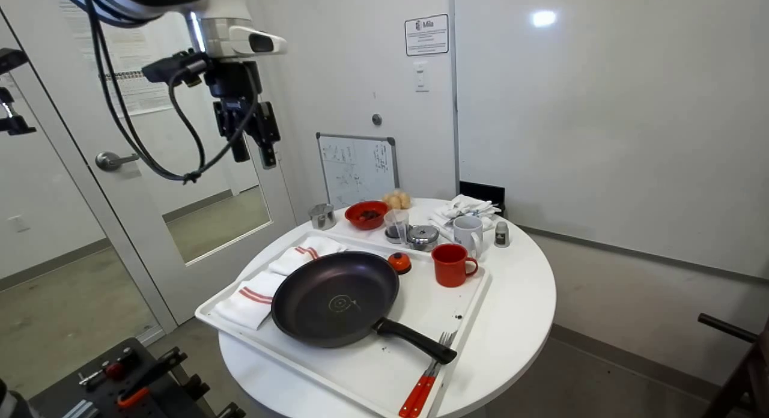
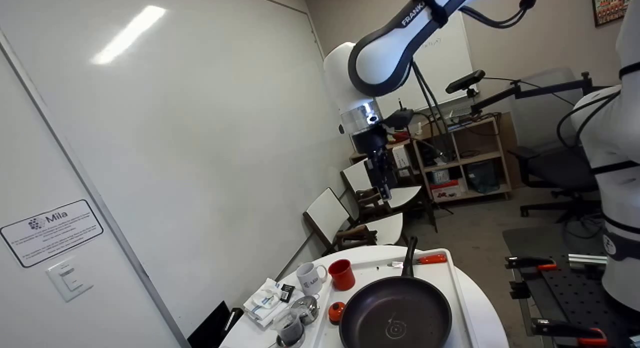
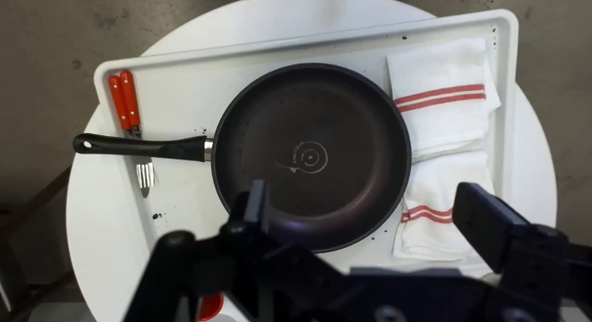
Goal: Move the orange cup to the right front corner of the tray
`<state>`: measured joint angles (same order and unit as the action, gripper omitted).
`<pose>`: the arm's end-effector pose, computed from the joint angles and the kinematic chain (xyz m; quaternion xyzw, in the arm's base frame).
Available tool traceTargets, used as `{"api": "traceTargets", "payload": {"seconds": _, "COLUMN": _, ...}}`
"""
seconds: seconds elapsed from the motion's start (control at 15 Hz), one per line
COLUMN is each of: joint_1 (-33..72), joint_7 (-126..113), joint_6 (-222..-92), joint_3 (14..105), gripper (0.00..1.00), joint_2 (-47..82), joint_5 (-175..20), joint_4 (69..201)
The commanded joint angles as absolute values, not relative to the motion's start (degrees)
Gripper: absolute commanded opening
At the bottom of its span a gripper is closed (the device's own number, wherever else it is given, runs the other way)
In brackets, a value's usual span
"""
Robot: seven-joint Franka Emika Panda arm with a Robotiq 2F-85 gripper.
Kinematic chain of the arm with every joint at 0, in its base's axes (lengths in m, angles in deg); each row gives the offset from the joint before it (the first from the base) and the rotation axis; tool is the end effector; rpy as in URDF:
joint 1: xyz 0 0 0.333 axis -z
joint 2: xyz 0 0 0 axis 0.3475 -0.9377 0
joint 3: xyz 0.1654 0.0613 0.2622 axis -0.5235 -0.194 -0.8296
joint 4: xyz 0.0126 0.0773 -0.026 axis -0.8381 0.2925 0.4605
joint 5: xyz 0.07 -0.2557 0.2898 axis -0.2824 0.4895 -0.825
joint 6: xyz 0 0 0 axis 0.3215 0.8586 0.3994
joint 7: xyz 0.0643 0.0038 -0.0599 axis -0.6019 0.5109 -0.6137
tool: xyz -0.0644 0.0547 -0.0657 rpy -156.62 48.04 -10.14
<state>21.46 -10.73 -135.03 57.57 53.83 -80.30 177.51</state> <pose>0.4358 -0.0245 0.4594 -0.9995 0.0257 0.0193 0.0051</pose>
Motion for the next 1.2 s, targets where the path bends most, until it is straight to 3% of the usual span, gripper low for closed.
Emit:
{"api": "traceTargets", "payload": {"seconds": 0.0, "joint_1": 22.81, "joint_7": -13.3, "joint_6": -141.38, "joint_3": 59.33, "gripper": 1.0, "joint_2": 46.09, "joint_5": -80.03, "joint_4": 175.38}}
{"api": "traceTargets", "payload": {"seconds": 0.73, "joint_1": 25.6, "joint_7": -14.97, "joint_6": -139.47, "joint_3": 61.62, "gripper": 1.0, "joint_2": 25.73, "joint_5": -101.28, "joint_4": 158.69}}
{"api": "traceTargets", "payload": {"seconds": 1.13, "joint_1": 28.96, "joint_7": -11.12, "joint_6": -141.71, "joint_3": 62.2, "gripper": 1.0, "joint_2": 17.22, "joint_5": -101.2, "joint_4": 150.92}}
